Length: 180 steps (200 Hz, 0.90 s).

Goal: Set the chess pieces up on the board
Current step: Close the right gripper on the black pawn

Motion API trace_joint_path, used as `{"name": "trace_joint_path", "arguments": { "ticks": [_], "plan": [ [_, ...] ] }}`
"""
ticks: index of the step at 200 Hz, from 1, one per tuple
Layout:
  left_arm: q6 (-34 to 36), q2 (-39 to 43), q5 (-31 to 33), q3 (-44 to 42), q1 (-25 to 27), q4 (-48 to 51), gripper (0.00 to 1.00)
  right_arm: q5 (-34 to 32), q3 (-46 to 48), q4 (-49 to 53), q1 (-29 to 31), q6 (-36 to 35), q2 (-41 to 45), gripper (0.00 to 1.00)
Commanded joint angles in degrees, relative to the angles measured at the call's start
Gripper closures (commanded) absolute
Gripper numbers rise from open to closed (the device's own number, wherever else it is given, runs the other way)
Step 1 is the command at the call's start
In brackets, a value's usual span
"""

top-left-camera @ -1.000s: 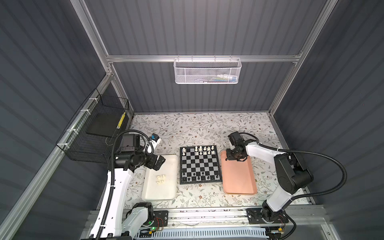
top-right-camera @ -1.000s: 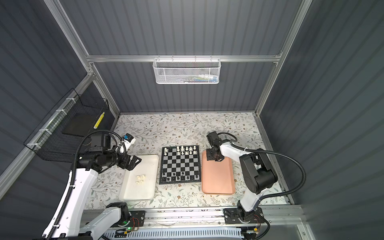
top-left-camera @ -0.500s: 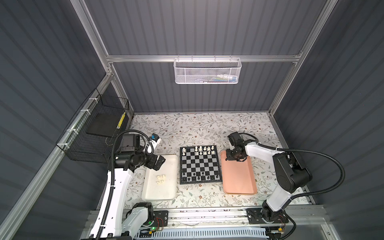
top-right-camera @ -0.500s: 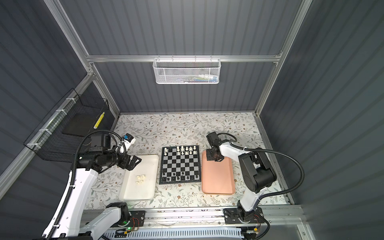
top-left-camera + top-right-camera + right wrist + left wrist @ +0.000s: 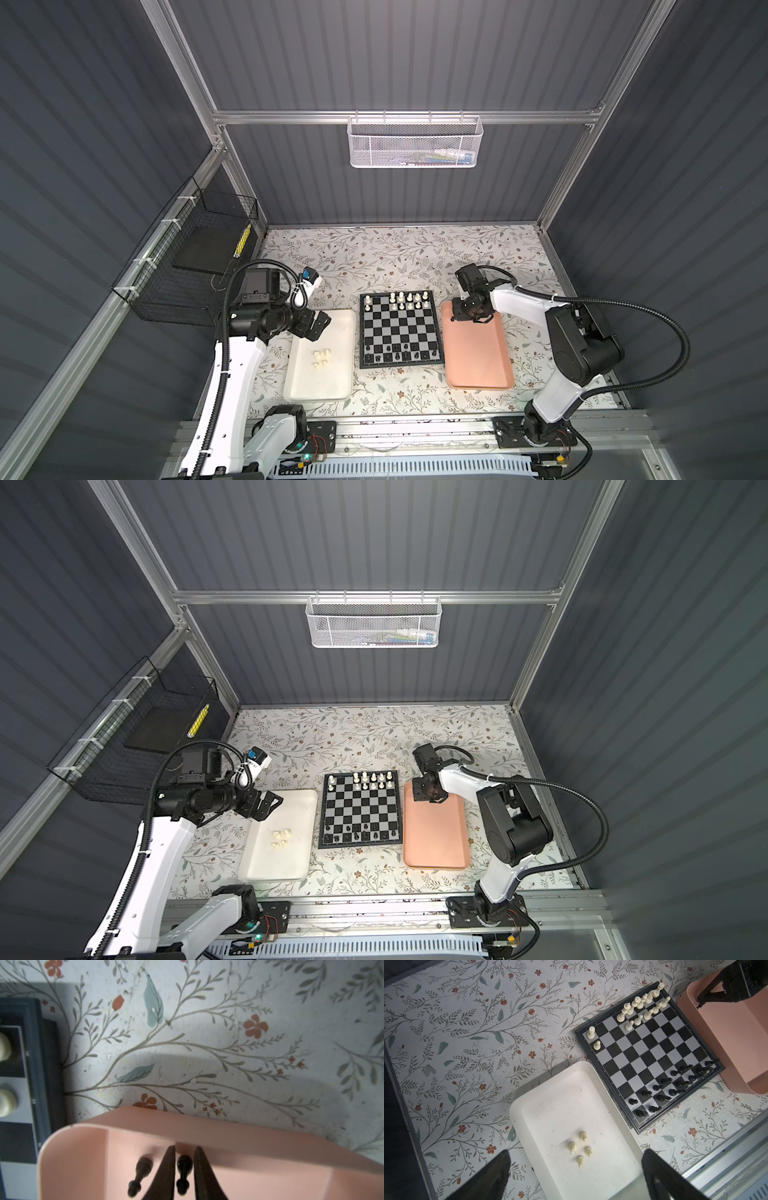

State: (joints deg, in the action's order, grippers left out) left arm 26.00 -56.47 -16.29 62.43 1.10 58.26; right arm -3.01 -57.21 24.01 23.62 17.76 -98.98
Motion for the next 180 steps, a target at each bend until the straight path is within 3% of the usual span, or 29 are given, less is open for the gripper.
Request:
{"name": "trace_joint_path", "arguments": {
  "ticks": [1,180],
  "plan": [
    [0.6,0.8,-0.2,-0.1,0.2,1.3,0.0,-0.7,0.8,1.2,-0.1,0.0,0.9,0.79],
    [0.5,1.3,-0.2,-0.4,0.2,1.3,0.01,-0.5,1.2,1.8,0.3,-0.4,2.3,0.86]
  ]
}}
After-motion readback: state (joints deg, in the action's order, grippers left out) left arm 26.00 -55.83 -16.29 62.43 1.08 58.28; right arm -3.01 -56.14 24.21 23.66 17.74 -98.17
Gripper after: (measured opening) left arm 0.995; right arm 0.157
